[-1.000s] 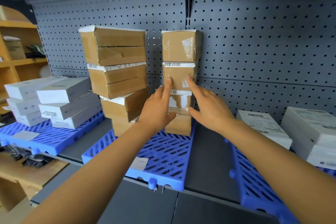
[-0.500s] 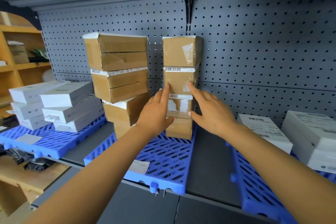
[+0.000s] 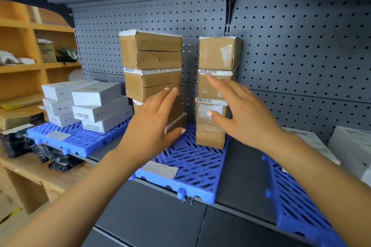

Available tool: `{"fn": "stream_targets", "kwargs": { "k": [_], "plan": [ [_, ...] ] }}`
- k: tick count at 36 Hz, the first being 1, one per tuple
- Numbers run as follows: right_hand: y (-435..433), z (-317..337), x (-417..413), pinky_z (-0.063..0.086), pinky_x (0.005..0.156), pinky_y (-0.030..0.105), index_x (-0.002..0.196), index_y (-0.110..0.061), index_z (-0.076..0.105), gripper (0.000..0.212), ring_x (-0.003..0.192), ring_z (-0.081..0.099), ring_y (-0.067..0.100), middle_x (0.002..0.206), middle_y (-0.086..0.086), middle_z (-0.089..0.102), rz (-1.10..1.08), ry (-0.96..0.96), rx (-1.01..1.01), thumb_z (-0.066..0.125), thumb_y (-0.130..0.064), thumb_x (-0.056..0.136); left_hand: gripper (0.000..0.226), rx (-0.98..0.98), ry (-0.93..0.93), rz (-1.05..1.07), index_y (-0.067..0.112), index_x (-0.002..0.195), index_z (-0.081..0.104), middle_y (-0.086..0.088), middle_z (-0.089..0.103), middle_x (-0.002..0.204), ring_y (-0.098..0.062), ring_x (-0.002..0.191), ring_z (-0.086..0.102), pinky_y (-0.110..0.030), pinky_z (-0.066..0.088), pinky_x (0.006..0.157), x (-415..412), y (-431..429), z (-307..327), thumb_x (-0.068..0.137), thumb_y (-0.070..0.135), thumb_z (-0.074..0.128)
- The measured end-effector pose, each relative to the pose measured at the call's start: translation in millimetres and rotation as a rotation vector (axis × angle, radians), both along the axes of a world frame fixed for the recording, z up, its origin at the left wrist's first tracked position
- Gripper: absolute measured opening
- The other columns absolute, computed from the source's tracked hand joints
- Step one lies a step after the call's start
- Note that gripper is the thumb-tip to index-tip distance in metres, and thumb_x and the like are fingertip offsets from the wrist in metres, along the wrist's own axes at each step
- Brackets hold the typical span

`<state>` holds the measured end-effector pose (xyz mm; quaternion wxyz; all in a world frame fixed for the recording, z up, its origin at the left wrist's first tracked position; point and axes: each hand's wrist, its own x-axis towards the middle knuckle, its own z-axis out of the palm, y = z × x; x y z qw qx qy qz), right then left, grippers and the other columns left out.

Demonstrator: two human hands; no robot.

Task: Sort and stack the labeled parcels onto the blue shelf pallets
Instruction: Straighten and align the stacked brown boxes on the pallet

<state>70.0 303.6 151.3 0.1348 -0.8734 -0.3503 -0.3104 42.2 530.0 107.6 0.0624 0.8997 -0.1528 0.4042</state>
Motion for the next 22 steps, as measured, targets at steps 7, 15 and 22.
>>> {"fn": "stream_targets", "kwargs": {
  "k": [7,15,22],
  "plan": [
    [24.2,-7.1,-4.6,0.029,0.105,0.032,0.147,-0.049,0.005,0.068,0.140,0.017,0.010,0.154,-0.009,0.023,0.048,0.042,-0.073,0.047,-0.047,0.093,0.089,0.052,-0.022,0.099,0.008,0.147,0.032,-0.014,0.043,0.144,-0.031,0.129,0.040,-0.042,0.040,0.102,-18.1,36.5,4.2,0.076,0.039,0.075],
    [58.3,-7.6,2.7,0.026,0.107,0.031,0.145,-0.051,-0.001,0.069,0.140,0.015,0.010,0.155,-0.009,0.020,0.063,0.035,-0.107,0.045,-0.047,0.095,0.093,0.040,-0.069,0.124,0.009,0.147,0.032,-0.018,0.042,0.144,-0.036,0.126,0.044,-0.045,0.042,0.099,-11.1,75.7,10.5,0.073,0.037,0.079],
    [101.2,-2.4,17.6,0.024,0.109,0.031,0.147,-0.048,0.002,0.069,0.140,0.017,0.011,0.155,-0.009,0.021,0.040,0.013,-0.053,0.047,-0.044,0.095,0.090,-0.037,-0.078,0.012,0.020,0.150,0.026,-0.017,0.014,0.157,-0.036,0.133,0.038,-0.042,0.051,0.084,30.1,115.0,6.6,0.077,0.034,0.077]
  ]
}}
